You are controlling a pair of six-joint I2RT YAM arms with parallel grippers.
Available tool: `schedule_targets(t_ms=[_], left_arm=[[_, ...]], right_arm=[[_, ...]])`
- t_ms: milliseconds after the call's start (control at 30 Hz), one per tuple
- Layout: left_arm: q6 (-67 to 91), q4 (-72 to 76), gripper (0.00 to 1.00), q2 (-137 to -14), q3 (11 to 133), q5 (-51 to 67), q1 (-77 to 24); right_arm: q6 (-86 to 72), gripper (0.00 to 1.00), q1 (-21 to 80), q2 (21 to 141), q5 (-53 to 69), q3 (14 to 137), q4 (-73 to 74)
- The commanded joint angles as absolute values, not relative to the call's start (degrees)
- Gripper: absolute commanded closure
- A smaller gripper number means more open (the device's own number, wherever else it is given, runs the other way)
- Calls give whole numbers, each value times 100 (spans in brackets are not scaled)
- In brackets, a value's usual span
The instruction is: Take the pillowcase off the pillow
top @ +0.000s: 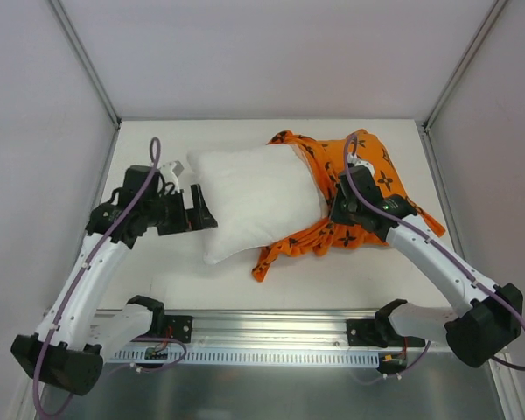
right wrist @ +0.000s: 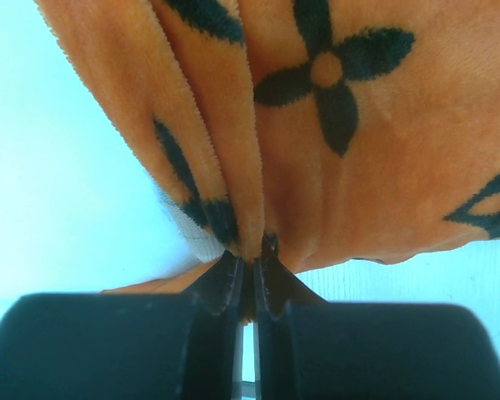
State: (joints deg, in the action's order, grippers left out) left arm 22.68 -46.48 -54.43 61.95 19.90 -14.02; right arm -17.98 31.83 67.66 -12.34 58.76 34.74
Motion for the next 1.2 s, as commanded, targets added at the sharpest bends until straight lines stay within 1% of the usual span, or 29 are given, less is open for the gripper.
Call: schedule_targets(t_ms=[0, 67, 100, 233, 400, 433, 467, 500, 533, 600, 667, 733, 833, 933, 967, 1067, 1167], left_arm=[[2784, -4449, 1, -5651, 5469, 1906, -1792], [2970, -3854, 1, -5686, 5213, 2300, -1959], [3127, -3641, 1, -5730, 4994, 2364, -2021], [3401, -2981, 1, -6187, 4764, 2697, -2206], [3839, -1857, 2, -6600, 4693, 3812, -2294], [3893, -1585, 26, -6644, 4754, 4136, -2294], [3902, -1547, 52, -6723, 4833, 4192, -2294], [3894, -1564, 80, -6741, 5034, 4210, -2285], [3928, -1591, 100, -6741, 5123, 4367, -2129], [4182, -1617, 100, -6628, 5325, 4526, -1821], [4289, -1617, 100, -6312, 5510, 4623, -1259], [4333, -1696, 100, -6048, 5896, 4710, -742], [4298, -2011, 100, -5942, 6459, 4930, -257], [4236, -2311, 100, -5758, 6391, 5351, 788], [4254, -2329, 100, -5731, 6155, 5666, 1383], [4341, -2373, 100, -5669, 5802, 5617, 1635], [4359, -2364, 100, -5651, 5722, 5406, 1626]], right_arm=[[-1890, 99, 3164, 6838, -1160, 6196, 3366], [-1916, 99, 3208, 6864, -1151, 6179, 3357], [-1933, 99, 3234, 6864, -1169, 6170, 3366], [-1969, 99, 3366, 6891, -1248, 6170, 3392], [-2057, 99, 3489, 7005, -1275, 6196, 3428], [-2074, 99, 3524, 7074, -1283, 6222, 3436], [-2074, 99, 3542, 7093, -1292, 6240, 3480], [-2057, 99, 3577, 7136, -1301, 6258, 3515], [-2004, 99, 3586, 7172, -1336, 6327, 3577], [-1917, 99, 3586, 7198, -1554, 6398, 3831], [-1732, 99, 3577, 7137, -1739, 6425, 4025], [-1531, 99, 3516, 7032, -2072, 6416, 4235], [-1354, 99, 3270, 6742, -2451, 6381, 4499], [-1125, 99, 2998, 6356, -2880, 6258, 4806], [-1073, 99, 2867, 6102, -3013, 6119, 4869], [-1072, 99, 2516, 5723, -3164, 5802, 5010], [-1090, 99, 2452, 5406, -2700, 5766, 4931]])
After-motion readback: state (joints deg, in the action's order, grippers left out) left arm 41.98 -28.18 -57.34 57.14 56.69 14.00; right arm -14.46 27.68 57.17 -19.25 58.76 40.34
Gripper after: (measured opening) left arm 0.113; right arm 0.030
